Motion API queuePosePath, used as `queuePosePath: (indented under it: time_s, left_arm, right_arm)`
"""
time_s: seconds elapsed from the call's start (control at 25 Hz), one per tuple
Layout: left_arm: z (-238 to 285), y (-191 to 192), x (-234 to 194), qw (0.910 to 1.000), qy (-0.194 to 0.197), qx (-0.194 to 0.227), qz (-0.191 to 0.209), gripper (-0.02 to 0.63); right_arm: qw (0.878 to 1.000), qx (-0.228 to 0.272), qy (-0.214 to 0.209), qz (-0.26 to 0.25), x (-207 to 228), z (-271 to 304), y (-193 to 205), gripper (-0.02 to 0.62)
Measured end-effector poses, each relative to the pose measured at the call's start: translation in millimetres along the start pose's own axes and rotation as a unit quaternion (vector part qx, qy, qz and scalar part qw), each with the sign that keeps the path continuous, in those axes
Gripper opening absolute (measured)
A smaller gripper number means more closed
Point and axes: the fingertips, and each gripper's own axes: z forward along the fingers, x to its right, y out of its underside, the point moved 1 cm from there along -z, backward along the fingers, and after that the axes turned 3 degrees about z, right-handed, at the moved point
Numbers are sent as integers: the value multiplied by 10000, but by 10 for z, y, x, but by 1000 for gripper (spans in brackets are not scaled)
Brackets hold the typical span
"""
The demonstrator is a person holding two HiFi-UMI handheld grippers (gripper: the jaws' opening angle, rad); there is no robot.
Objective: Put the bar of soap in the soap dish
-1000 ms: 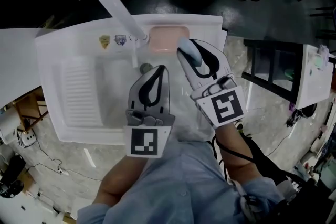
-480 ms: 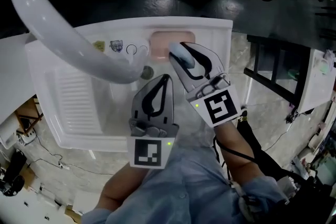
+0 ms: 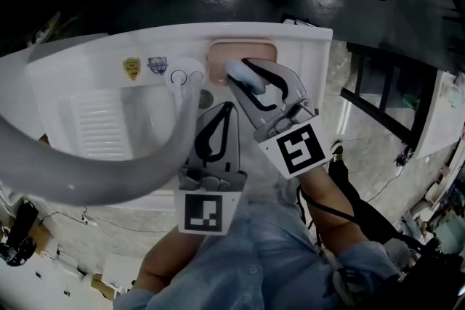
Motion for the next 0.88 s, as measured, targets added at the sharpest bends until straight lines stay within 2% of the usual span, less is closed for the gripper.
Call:
queuePosePath:
  time_s: [0.12,0.36,0.56,0.88]
  left_arm:
    - [20,12,10,10000,14,-6,-16,6]
    - [39,21,25,10000,26,-41,-11,6]
    - [47,18,11,10000,4,-47,-23,6]
    - [53,8,20,10000,54,15,-10,6]
  right_arm:
    - [9986,-339,54,-405,-28,32,66,124]
    - [9965,-563,81,-612,-28,46,99,130]
    - [9967,-550,126,-585,30,27,82,156]
    - [9968,-535,334,-485,176,-49,74,163]
